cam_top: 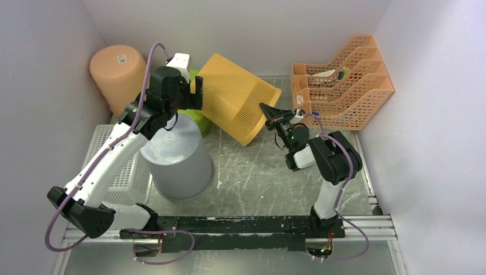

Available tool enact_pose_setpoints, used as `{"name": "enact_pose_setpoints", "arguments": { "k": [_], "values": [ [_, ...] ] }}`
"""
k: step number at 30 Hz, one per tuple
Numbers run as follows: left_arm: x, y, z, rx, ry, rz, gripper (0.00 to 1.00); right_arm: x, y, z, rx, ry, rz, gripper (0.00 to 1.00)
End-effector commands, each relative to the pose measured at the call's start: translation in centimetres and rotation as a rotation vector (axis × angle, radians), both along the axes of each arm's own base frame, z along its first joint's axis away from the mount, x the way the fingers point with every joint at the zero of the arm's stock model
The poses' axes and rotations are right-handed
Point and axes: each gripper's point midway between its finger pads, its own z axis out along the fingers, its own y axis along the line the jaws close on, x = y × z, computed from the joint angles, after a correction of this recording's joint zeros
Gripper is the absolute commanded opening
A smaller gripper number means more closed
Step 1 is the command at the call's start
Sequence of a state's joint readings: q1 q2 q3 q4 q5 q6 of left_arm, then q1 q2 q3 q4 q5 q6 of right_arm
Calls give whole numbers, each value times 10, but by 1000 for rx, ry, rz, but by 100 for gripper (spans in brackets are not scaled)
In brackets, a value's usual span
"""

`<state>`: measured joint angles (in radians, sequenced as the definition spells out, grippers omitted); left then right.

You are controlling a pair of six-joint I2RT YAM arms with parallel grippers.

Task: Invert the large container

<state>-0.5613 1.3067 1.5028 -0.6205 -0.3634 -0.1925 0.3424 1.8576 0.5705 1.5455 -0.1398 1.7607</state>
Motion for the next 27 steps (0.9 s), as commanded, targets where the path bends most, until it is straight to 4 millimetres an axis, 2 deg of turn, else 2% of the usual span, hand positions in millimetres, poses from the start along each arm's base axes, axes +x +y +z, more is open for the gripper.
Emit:
{"name": "enact_pose_setpoints", "arguments": {
  "k": [1, 3, 8, 12, 17, 27],
  "values": [
    [-5, 5, 11, 16, -31, 6, 100, -35, -9, 19, 27, -163, 18, 0],
    [-4, 8, 11, 21, -36, 18, 100, -41, -17, 15, -1, -159, 3, 0],
    [-3, 2, 14, -17, -53, 2, 100, -52, -53, 9, -41, -139, -77, 0],
    [0, -4, 6, -19, -28, -9, 100, -61, -77, -9, -76, -85, -118, 0],
    [1, -7, 0, -26, -17, -14, 100, -74, -86, -38, -112, 1, -112, 5],
    [3, -12, -8, -35, -2, -27, 100, -108, -92, -88, -202, 149, -89, 7]
  ]
}}
